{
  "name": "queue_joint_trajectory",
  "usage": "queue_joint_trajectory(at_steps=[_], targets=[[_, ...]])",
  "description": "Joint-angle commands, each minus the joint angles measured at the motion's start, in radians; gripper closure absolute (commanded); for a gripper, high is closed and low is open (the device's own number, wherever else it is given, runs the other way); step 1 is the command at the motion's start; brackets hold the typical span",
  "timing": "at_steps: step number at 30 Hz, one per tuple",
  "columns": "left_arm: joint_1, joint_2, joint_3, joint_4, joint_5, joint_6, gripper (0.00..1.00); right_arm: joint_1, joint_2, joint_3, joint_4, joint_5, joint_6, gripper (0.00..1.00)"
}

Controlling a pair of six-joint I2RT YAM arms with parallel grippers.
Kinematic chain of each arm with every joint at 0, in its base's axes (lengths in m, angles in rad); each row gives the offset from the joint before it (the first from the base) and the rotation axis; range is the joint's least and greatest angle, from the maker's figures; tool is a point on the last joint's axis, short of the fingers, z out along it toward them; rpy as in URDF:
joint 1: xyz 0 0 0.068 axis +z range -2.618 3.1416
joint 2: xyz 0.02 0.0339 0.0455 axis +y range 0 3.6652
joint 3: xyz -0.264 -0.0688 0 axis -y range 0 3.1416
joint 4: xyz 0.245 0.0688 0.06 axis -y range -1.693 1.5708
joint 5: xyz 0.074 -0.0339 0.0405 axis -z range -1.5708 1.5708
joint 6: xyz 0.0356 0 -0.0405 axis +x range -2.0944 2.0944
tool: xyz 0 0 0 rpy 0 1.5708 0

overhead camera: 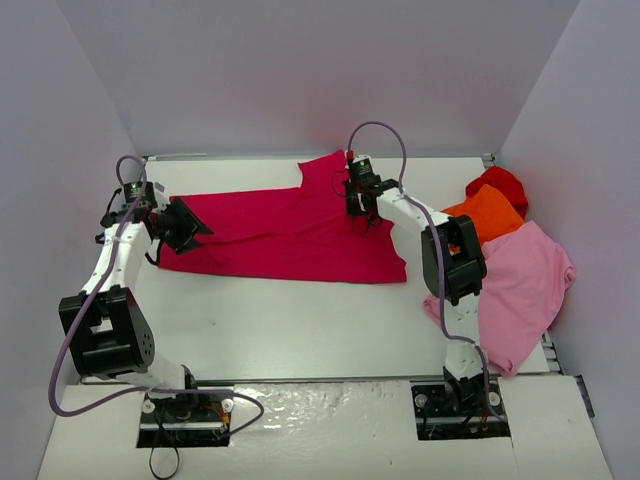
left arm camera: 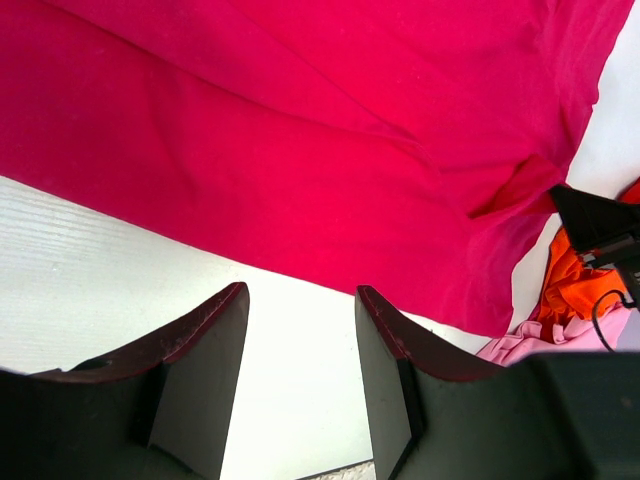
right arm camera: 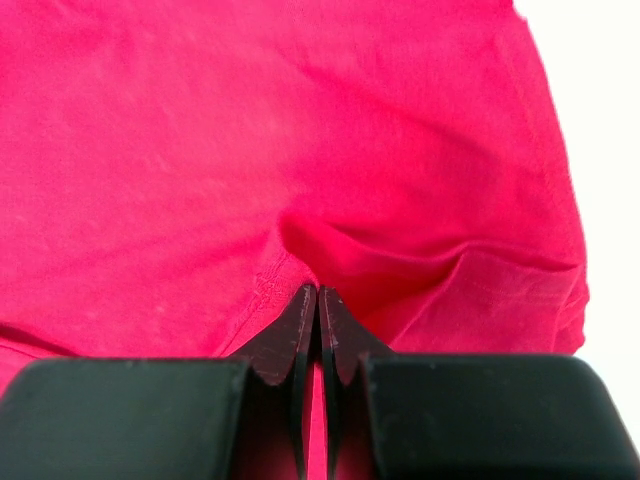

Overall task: Fold and stack the t-shirts
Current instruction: Fold the flattened tshirt in 1/3 of the way

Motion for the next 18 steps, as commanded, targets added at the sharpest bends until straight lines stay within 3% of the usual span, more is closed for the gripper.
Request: queue_joint_trajectory(at_steps=[1, 11, 13, 15, 16, 18], targets=[[-0.008, -0.029, 0.034, 0.033, -0.003, 0.015, 0.57, 0.002, -0.014, 0.1, 0.025, -0.006, -0.01, 1.0], [-0.015, -0.021, 0.034, 0.031, 0.004, 0.023, 0.57, 0.002, 0.075, 0.188, 0.043, -0.112, -0.003, 0.98], [-0.017, -0.019, 0.034, 0.029, 0.006, 0.026, 0.57, 0.001, 0.089, 0.2, 0.044, -0.134, 0.006, 0.91], [-0.02, -0.019, 0.034, 0.029, 0.006, 0.032, 0.57, 0.002, 0.096, 0.2, 0.055, -0.145, 0.021, 0.62], [-0.022, -0.02, 0.034, 0.027, 0.006, 0.035, 0.57, 0.002, 0.094, 0.195, 0.067, -0.141, 0.023, 0.52], [-0.025, -0.02, 0.036, 0.024, 0.006, 0.037, 0.57, 0.003, 0.082, 0.182, 0.086, -0.129, 0.023, 0.44]])
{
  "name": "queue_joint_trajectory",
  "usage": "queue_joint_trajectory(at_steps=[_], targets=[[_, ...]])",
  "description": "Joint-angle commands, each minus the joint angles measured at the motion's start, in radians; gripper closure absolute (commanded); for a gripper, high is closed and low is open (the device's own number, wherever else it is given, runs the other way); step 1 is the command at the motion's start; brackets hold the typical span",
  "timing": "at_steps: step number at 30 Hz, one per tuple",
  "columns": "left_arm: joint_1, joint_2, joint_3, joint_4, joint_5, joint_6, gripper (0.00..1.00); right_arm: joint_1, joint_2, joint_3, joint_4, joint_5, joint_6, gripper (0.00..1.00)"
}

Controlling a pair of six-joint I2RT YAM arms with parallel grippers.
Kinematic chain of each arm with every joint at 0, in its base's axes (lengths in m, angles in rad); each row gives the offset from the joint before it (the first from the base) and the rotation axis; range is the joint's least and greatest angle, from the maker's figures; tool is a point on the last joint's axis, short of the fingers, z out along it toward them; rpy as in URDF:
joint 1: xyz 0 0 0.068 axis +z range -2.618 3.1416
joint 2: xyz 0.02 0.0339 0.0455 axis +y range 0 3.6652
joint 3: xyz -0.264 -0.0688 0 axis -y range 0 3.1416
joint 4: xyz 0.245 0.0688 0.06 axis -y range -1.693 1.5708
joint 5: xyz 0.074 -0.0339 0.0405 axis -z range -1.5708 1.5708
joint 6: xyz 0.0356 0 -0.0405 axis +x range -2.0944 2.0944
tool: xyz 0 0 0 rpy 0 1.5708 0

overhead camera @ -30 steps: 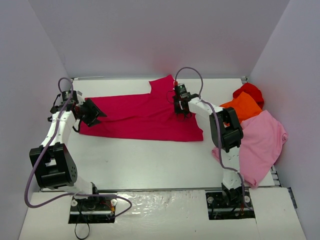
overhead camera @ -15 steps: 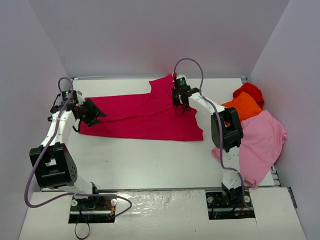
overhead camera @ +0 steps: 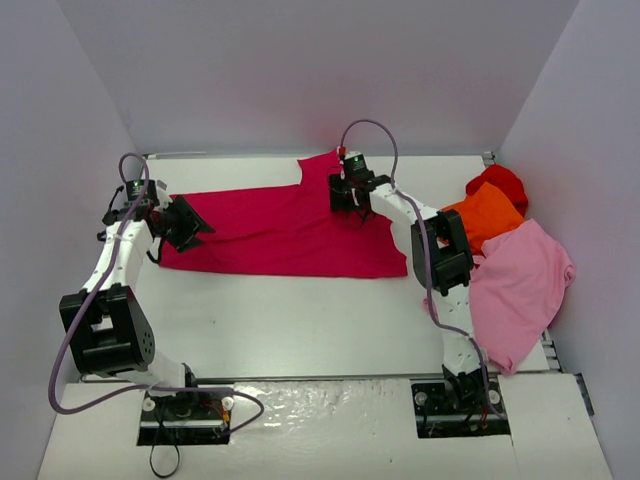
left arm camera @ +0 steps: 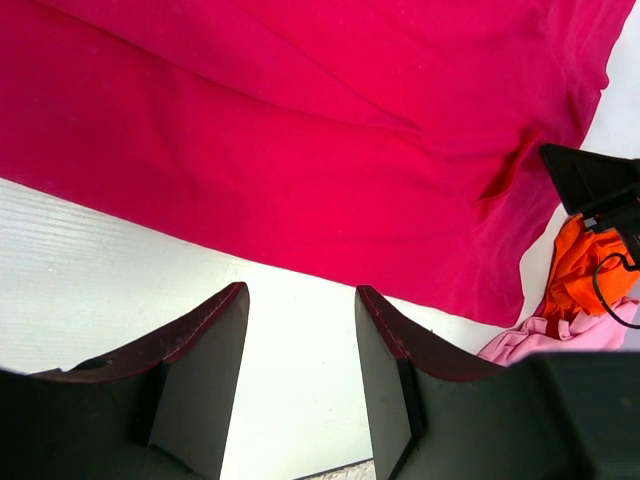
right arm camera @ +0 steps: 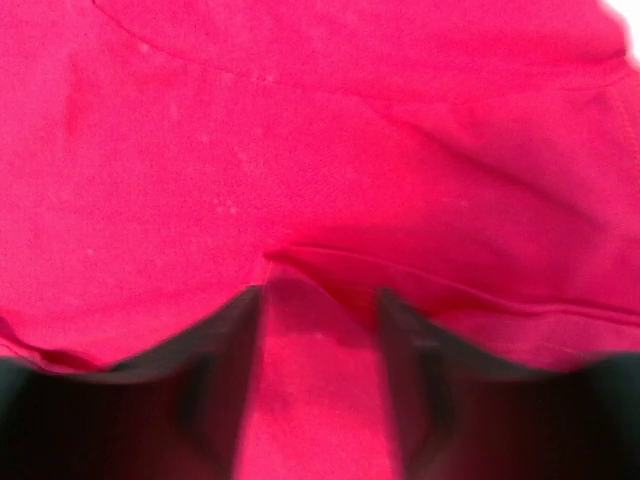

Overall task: Fold and stack the t-shirts
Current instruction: Fold the flattened tshirt in 1/3 of the way

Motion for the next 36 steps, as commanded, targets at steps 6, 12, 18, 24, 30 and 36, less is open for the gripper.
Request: queue_joint_trajectory(at_steps=[6, 12, 18, 24, 30, 36], targets=[[-0.048, -0.028, 0.043, 0.004, -0.016, 0.055, 0.57, 0.027, -0.193, -0.084, 0.16, 0.1, -0.012, 0.4], [-0.116, -0.042, 0.114, -0.178, -0.272, 0.128, 0.6, 0.111, -0.224, -0.133, 0.141, -0.117, 0.074, 0.41], [-0.12, -0.192, 0.056, -0.202, -0.478, 0.115, 0.63, 0.269, -0.072, -0.056, 0.169, -0.302, 0.144, 0.78], [-0.117, -0.269, 0.054, -0.261, -0.588, 0.132, 0.63, 0.363, 0.067, 0.095, 0.187, -0.392, 0.165, 0.87], [-0.116, -0.274, 0.054, -0.274, -0.568, 0.134, 0.63, 0.374, 0.131, 0.107, 0.264, -0.443, 0.2, 0.87], [-0.119, -0.292, -0.005, -0.212, -0.456, 0.097, 0.64, 0.373, 0.164, 0.091, 0.404, -0.442, 0.222, 0.87]])
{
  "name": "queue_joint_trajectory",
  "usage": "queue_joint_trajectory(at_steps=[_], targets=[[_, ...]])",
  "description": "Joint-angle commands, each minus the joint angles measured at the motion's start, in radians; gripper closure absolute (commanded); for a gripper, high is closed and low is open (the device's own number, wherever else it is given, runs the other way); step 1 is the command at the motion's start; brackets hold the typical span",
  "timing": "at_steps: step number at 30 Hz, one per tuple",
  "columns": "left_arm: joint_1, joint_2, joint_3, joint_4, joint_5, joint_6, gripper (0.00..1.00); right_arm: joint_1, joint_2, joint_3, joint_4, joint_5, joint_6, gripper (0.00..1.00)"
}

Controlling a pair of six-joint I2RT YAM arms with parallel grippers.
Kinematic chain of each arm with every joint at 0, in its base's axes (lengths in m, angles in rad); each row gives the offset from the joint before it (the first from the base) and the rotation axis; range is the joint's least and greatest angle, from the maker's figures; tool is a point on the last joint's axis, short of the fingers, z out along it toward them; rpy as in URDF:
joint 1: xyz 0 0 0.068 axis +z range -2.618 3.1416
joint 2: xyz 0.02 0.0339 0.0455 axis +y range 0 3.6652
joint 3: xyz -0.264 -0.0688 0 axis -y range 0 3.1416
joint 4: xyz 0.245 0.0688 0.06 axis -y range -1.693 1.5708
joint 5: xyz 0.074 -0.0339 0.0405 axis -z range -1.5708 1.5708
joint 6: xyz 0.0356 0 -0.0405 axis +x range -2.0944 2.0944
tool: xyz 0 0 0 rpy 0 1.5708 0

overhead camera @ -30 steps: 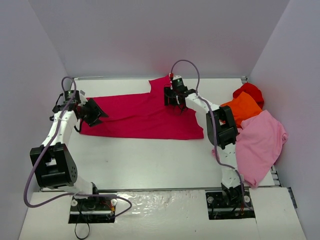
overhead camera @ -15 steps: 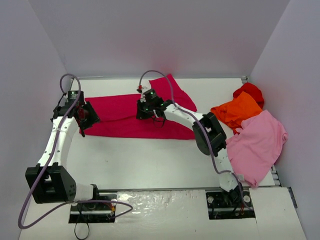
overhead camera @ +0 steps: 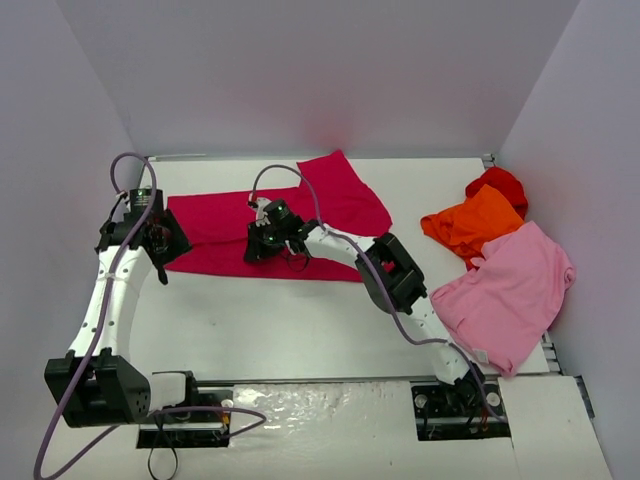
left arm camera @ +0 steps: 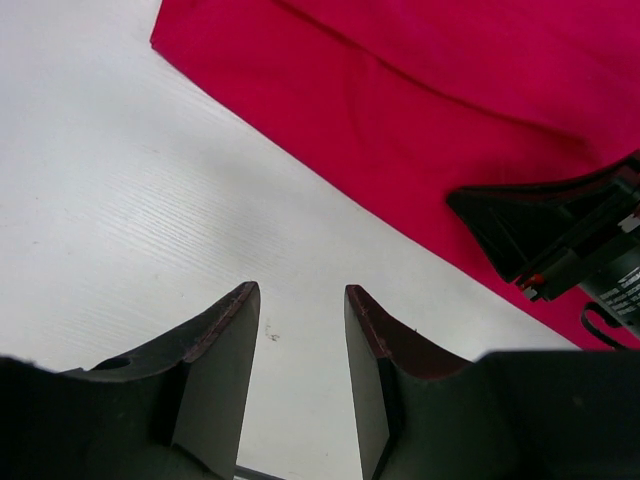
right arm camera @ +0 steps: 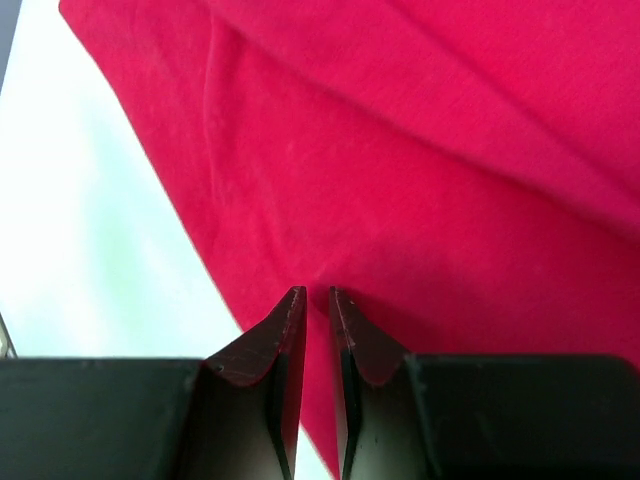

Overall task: Fold and stack the t-shirts
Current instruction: Fold the flattened tshirt in 1/3 of the way

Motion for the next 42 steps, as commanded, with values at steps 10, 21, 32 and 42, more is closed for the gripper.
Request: queue_joint_trajectory(at_steps=[10, 21, 32, 42], targets=[[-0.001, -0.038, -0.087, 0.115, 0.147, -0.053, 0.65, -0.003, 0.052, 0.07, 0.107, -0.034, 0.032, 0.93], [-0.001, -0.02, -0.042, 0.122, 0.154, -0.046, 0.65, 0.06, -0.114, -0.339, 0.183, 0.011, 0.005, 0.95], [0.0, -0.032, -0.028, 0.092, 0.131, -0.032, 0.65, 0.145, -0.275, -0.641, 0.273, 0.03, 0.044, 0.97], [-0.002, -0.044, -0.05, 0.101, 0.176, -0.013, 0.64, 0.152, -0.374, -0.618, 0.187, 0.137, 0.012, 0.87]])
